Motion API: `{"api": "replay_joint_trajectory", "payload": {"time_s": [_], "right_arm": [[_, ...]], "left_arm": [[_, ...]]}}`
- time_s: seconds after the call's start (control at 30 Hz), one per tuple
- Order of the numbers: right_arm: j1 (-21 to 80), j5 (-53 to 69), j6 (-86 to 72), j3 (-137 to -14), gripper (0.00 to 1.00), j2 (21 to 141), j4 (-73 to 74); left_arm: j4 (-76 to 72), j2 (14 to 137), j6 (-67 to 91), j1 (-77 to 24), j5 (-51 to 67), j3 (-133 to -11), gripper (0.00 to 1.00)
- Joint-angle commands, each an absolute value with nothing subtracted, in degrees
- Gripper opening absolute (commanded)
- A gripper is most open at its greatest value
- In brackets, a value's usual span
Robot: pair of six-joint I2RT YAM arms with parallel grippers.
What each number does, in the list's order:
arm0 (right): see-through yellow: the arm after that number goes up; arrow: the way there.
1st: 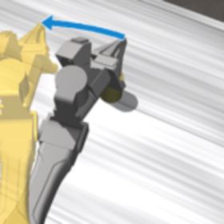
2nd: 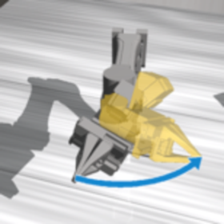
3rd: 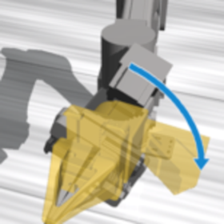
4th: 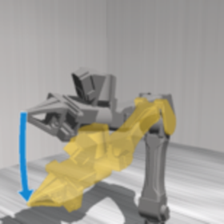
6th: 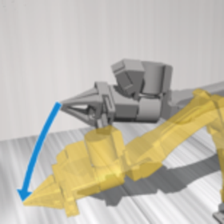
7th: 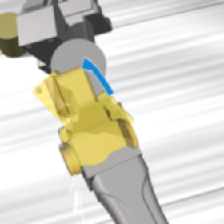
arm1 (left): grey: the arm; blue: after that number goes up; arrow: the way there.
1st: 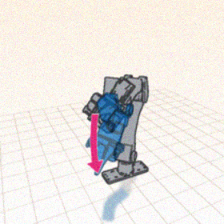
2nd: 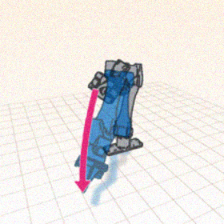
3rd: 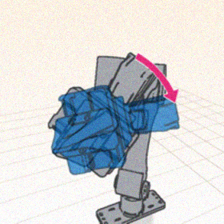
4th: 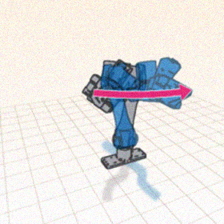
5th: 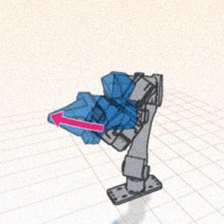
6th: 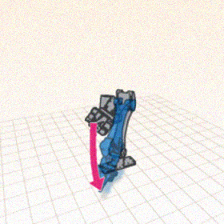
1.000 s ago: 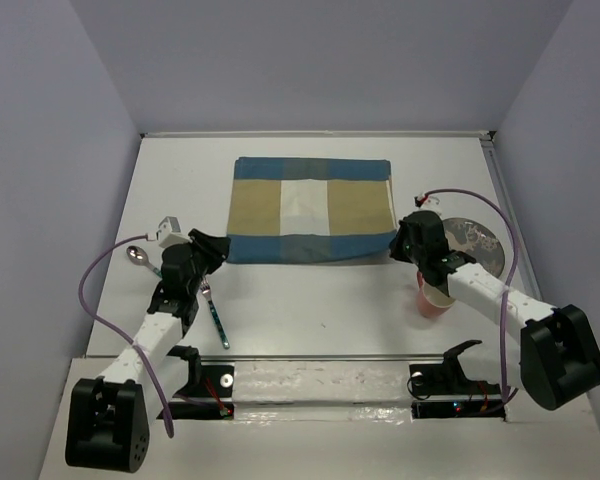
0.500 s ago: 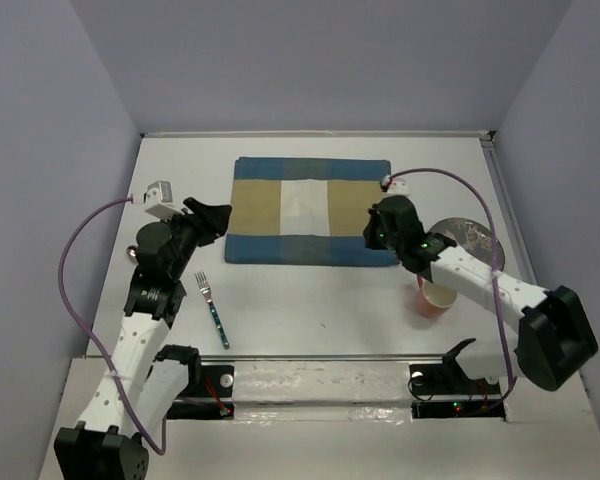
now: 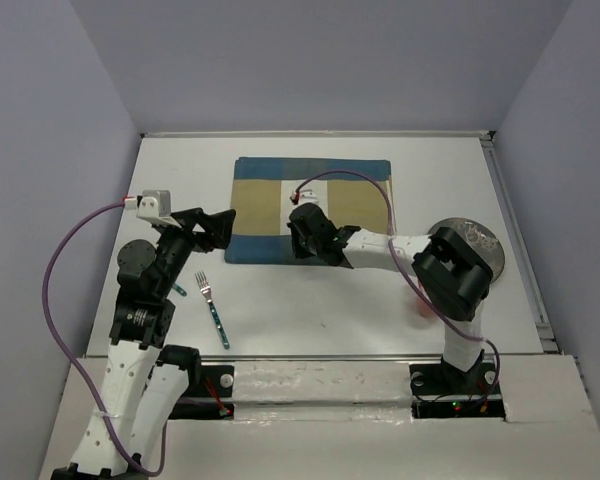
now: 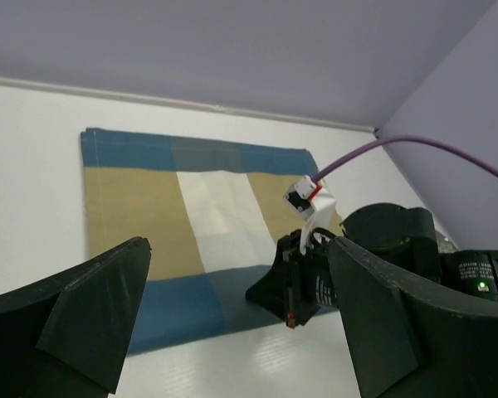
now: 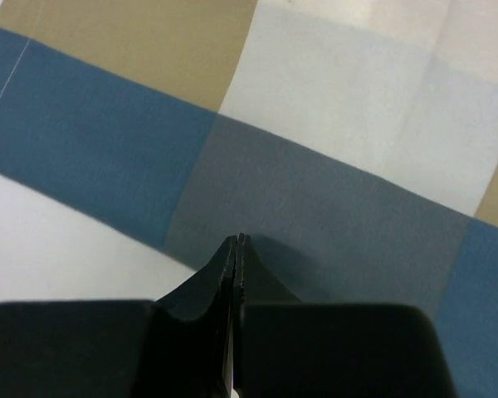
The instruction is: Set the dinner table for one person
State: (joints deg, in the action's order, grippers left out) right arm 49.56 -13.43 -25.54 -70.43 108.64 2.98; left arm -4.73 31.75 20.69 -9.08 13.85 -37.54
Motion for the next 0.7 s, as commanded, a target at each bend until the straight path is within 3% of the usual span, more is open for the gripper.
{"api": "replay_joint_trajectory", "payload": {"time_s": [0.0, 0.67], "right_arm": [[50.01, -16.87, -25.31, -75.41, 0.0, 112.23, 0.97], [54.4, -21.97, -31.12, -68.29, 0.0, 110.92, -0.97]], "left_arm": [[-5.19, 31.73, 17.84, -10.28, 14.94, -36.91, 0.99], [-5.27, 31.64, 18.46, -11.16, 16.17, -36.65, 0.99]]}}
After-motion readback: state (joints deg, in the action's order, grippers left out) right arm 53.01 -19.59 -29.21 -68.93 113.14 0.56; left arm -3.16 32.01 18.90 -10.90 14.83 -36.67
